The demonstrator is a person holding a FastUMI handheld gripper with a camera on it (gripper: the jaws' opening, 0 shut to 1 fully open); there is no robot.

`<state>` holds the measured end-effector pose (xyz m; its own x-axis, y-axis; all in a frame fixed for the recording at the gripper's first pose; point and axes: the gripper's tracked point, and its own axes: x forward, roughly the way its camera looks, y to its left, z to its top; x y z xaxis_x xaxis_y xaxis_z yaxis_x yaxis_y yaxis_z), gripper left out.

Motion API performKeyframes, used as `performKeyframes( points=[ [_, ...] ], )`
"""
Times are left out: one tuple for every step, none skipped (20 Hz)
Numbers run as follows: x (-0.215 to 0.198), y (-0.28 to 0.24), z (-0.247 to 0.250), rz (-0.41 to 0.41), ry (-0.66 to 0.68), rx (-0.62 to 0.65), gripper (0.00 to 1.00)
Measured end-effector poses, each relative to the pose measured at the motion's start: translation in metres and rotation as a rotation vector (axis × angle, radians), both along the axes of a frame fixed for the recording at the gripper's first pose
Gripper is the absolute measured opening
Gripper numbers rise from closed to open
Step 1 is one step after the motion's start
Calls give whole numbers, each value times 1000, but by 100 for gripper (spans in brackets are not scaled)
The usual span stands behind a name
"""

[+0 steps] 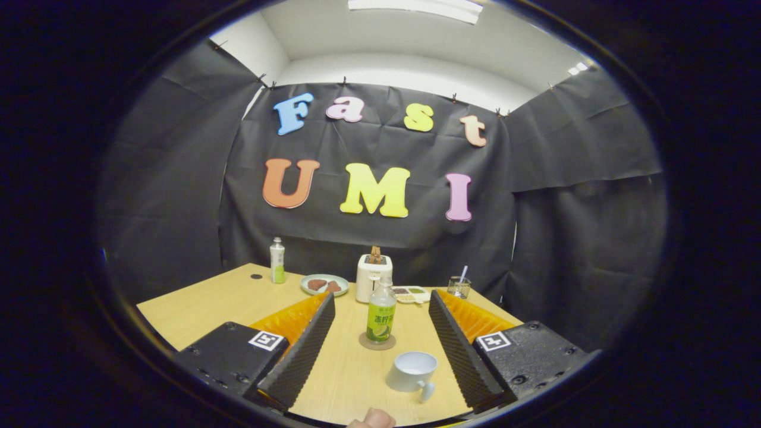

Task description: Take the bottle from table, then pour the juice into the cup, finally place the bottle on the coaster

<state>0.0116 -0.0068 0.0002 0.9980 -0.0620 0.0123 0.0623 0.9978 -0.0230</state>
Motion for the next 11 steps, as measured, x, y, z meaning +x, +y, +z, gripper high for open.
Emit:
performKeyframes(
  points=[
    [-6,0,-1,-1,7,8,100],
    [-11,-1,-3,-6,17,18,100],
    [-15,-1,-6,-8,29,30,100],
    [-18,0,-10,-2,39,40,100],
    [-22,3,-12,14,44,44,100],
    [-24,6,-11,28,44,45,100],
    [-26,5,-10,33,41,47,100],
    [-28,1,-8,29,31,46,100],
    [-31,-3,-5,21,20,46,100],
    [-34,-6,-6,12,15,48,100],
    [-36,-9,-6,9,12,53,100]
  ],
)
